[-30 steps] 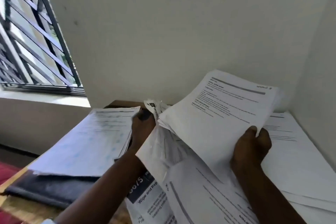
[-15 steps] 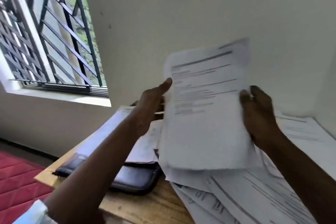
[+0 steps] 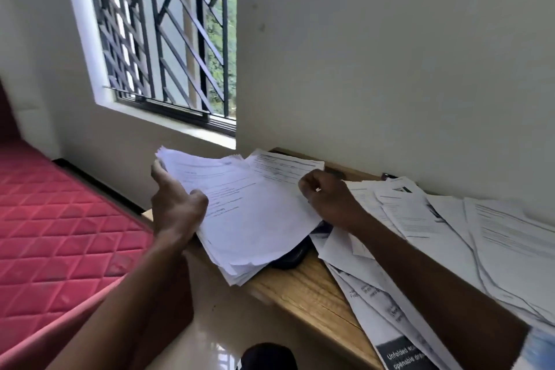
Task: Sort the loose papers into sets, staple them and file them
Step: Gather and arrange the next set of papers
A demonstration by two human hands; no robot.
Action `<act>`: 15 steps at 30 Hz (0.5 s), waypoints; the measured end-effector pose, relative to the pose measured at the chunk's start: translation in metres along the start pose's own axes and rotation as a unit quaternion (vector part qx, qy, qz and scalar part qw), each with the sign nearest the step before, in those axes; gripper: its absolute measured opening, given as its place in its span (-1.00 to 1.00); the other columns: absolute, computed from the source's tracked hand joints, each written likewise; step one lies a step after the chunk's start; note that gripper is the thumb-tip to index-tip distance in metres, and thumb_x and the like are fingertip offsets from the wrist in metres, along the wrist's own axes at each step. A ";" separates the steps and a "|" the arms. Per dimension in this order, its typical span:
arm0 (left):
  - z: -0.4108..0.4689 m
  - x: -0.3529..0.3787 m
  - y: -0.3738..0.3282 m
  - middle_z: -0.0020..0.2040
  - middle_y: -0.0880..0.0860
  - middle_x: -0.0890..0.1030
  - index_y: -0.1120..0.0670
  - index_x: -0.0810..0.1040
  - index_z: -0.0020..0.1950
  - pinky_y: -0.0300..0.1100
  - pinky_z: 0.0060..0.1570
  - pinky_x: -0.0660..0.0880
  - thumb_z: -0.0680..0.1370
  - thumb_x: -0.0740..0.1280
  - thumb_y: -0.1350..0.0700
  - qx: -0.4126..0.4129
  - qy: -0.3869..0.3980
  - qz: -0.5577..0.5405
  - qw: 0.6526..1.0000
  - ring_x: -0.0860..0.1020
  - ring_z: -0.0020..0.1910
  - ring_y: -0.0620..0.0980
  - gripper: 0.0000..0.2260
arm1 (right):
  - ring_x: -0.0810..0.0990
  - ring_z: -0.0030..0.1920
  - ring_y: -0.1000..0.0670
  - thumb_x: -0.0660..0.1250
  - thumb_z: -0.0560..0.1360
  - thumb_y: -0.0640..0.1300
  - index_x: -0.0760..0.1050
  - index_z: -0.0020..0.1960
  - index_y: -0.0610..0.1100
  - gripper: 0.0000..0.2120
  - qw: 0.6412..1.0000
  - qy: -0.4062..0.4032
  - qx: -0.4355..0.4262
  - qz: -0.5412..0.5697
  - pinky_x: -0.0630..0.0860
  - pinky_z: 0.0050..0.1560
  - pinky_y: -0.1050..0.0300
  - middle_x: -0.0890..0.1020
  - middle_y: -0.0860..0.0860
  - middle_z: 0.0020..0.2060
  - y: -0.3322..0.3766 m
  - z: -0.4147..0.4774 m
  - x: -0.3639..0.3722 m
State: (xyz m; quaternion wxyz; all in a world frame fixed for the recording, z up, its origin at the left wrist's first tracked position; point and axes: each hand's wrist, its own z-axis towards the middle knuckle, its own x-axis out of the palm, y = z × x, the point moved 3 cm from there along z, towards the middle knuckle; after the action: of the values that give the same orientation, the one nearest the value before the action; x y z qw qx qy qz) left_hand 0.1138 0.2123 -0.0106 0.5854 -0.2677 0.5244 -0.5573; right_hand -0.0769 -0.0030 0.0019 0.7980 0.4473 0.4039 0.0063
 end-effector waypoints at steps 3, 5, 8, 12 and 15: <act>-0.007 -0.003 0.004 0.46 0.35 0.42 0.11 -0.19 0.67 0.19 0.27 0.46 0.53 0.42 0.04 0.004 0.012 0.126 0.992 0.47 0.35 0.39 -0.05 | 0.59 0.01 0.04 0.31 0.63 0.05 0.55 0.01 0.00 -0.86 0.998 0.004 -0.044 -0.054 0.50 0.07 0.07 0.64 0.08 -0.01 -0.002 -0.009 0.007; -0.014 -0.008 0.000 0.64 0.35 0.04 0.11 -0.21 0.68 0.29 0.42 0.28 0.54 0.42 -0.12 0.023 0.009 0.251 0.968 0.16 0.59 0.36 -0.01 | 0.58 0.07 0.04 0.30 0.63 0.10 0.53 0.10 0.01 -0.82 0.996 0.022 -0.055 -0.071 0.49 0.12 0.04 0.61 0.08 0.06 -0.009 -0.016 0.006; -0.025 -0.005 -0.020 0.67 0.28 -0.21 0.03 -0.03 0.69 0.45 0.48 0.00 0.54 0.40 -0.20 0.108 0.008 0.320 0.941 -0.13 0.66 0.31 -0.11 | 0.49 0.30 -0.01 0.25 0.62 0.25 0.41 0.38 0.06 -0.58 0.992 0.059 -0.036 -0.108 0.42 0.35 -0.12 0.51 0.04 0.27 -0.022 -0.027 0.000; -0.042 0.029 -0.064 0.70 0.14 -0.02 -0.10 0.33 0.56 0.36 0.49 0.14 0.53 0.44 -0.15 0.242 0.112 0.256 0.929 0.03 0.66 0.21 -0.37 | 0.34 0.50 -0.03 0.12 0.63 0.34 0.18 0.60 0.07 -0.37 0.971 0.095 -0.041 -0.215 0.25 0.48 -0.14 0.36 0.07 0.52 -0.033 -0.047 -0.012; -0.053 0.063 -0.095 0.60 0.05 0.31 -0.10 0.50 0.40 0.11 0.38 0.40 0.52 0.47 -0.12 0.306 0.202 0.186 0.911 0.37 0.51 0.17 -0.53 | 0.21 0.57 -0.08 0.07 0.60 0.39 0.17 0.57 0.13 -0.38 0.962 0.090 -0.080 -0.246 0.20 0.51 -0.21 0.30 0.03 0.55 -0.045 -0.057 -0.018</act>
State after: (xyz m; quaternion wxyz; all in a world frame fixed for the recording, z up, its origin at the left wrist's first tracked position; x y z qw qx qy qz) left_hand 0.0191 0.1450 0.0388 0.6129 0.1454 0.4754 -0.6142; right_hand -0.1419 0.0033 -0.0344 0.7687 0.2662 0.5696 -0.1176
